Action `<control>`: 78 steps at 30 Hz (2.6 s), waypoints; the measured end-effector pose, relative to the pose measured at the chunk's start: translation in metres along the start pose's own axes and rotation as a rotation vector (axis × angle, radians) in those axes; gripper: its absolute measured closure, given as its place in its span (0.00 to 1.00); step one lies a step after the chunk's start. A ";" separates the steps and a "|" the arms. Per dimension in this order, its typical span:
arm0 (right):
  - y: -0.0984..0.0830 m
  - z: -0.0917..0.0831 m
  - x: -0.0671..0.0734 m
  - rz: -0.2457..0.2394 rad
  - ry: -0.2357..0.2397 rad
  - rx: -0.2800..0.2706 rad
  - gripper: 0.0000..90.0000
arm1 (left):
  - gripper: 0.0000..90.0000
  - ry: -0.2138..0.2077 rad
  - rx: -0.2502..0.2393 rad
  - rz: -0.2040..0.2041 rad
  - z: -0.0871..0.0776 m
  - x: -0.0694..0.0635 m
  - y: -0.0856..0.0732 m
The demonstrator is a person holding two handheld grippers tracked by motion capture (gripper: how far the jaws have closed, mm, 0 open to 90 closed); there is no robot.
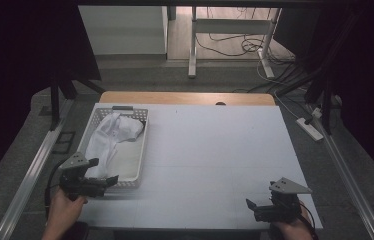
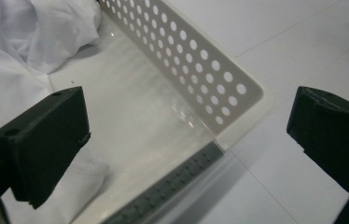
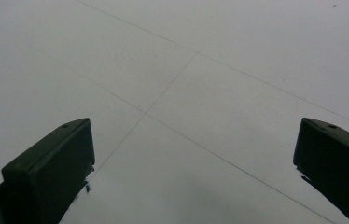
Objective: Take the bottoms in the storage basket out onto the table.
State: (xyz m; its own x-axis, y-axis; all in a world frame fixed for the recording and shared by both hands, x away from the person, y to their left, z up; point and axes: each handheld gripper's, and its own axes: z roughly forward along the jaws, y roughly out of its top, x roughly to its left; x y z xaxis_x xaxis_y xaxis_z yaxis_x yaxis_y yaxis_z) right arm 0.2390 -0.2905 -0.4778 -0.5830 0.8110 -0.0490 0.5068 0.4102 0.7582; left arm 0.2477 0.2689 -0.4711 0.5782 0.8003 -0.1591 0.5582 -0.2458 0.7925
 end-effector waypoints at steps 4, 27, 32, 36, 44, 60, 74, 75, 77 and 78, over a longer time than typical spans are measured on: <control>0.000 0.000 0.000 -0.001 0.000 0.001 0.00 | 0.00 0.024 0.010 0.015 0.006 0.003 0.007; 0.000 0.001 0.000 -0.003 0.003 0.006 0.00 | 0.00 0.090 0.040 -0.006 0.026 0.028 0.034; 0.000 0.001 0.000 -0.001 0.005 0.006 0.00 | 0.00 0.082 0.038 -0.007 0.032 0.039 0.041; 0.000 0.001 0.000 -0.001 0.008 0.006 0.00 | 0.00 0.067 0.044 -0.013 0.035 0.043 0.044; 0.000 0.001 -0.002 0.019 0.013 0.010 0.00 | 0.00 0.072 0.066 -0.014 0.041 0.056 0.052; 0.001 0.003 -0.001 0.005 0.024 0.021 0.00 | 0.00 0.120 0.126 -0.034 0.062 0.089 0.069; 0.001 0.003 0.000 -0.008 0.029 0.027 0.00 | 0.00 0.139 0.212 -0.094 0.084 0.122 0.087; 0.001 0.003 0.000 -0.008 0.029 0.027 0.00 | 0.00 0.140 0.225 -0.106 0.089 0.127 0.087; 0.001 0.003 0.000 -0.008 0.030 0.027 0.00 | 0.00 0.143 0.244 -0.111 0.093 0.130 0.087; 0.001 0.003 0.000 -0.008 0.031 0.027 0.00 | 0.00 0.148 0.255 -0.112 0.095 0.131 0.088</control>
State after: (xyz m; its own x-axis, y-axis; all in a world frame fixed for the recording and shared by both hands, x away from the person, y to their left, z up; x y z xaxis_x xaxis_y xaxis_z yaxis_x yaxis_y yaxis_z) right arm 0.2414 -0.2892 -0.4794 -0.6064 0.7944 -0.0346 0.5185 0.4279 0.7403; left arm 0.4288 0.3003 -0.4783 0.4225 0.8963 -0.1349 0.7556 -0.2660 0.5986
